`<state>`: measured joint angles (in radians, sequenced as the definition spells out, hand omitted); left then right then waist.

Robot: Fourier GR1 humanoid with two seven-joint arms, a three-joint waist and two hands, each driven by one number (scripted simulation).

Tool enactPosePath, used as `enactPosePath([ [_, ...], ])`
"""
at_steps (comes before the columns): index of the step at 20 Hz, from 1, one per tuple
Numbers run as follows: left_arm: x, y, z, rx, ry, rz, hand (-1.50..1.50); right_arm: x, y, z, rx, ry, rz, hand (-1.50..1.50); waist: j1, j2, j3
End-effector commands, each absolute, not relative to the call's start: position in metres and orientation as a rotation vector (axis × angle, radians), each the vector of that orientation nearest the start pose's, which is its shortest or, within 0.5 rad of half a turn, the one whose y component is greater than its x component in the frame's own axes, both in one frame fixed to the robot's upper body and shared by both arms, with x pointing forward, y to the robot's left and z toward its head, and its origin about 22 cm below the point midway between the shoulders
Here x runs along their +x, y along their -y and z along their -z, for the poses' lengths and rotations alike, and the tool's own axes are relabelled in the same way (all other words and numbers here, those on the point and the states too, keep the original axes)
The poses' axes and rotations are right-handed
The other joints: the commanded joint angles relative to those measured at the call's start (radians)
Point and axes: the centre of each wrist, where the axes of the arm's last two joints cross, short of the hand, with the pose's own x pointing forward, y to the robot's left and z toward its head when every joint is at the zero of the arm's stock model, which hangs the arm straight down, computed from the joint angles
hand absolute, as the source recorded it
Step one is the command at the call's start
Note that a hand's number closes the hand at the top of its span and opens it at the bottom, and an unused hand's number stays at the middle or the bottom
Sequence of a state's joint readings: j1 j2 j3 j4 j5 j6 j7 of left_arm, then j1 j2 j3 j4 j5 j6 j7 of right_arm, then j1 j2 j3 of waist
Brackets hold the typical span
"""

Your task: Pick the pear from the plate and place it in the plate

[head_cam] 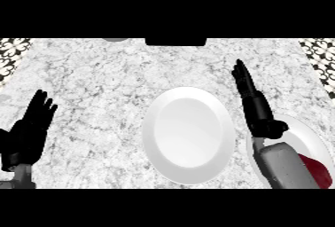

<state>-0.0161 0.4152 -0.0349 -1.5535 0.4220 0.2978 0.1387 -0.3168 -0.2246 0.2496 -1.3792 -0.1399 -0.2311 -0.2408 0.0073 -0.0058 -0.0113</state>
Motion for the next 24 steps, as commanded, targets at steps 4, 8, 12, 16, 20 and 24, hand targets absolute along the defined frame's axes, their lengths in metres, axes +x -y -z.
enactPosePath([
  [4, 0.248, -0.312, -0.023, 0.217, 1.517, -0.01, 0.0, 0.292, 0.226, -0.015, 0.154, 1.524, -0.389, 1.5, -0.023, 0.009, 0.009],
  [8, 0.245, -0.31, -0.019, 0.209, 1.493, 0.07, 0.0, 0.291, 0.286, -0.027, -0.428, 1.617, -0.817, 1.5, -0.057, -0.001, 0.003],
  [12, 0.234, -0.294, 0.001, 0.17, 1.501, 0.128, 0.0, 0.215, 0.307, 0.028, -0.266, 1.663, -0.458, -1.5, -0.031, 0.003, 0.012],
  [16, 0.243, -0.304, 0.012, 0.165, 1.52, 0.118, 0.0, 0.18, 0.329, 0.028, -0.263, 1.743, -0.482, -1.5, -0.023, 0.004, 0.011],
  [20, 0.243, -0.305, 0.031, 0.17, 1.511, 0.126, 0.0, 0.17, 0.344, -0.001, -0.431, 1.752, -0.534, -1.5, -0.027, 0.003, 0.01],
  [24, 0.25, -0.304, 0.032, 0.17, 1.506, 0.127, 0.0, 0.166, 0.383, -0.019, -0.554, 1.671, -0.591, -1.5, -0.022, 0.005, 0.01],
])
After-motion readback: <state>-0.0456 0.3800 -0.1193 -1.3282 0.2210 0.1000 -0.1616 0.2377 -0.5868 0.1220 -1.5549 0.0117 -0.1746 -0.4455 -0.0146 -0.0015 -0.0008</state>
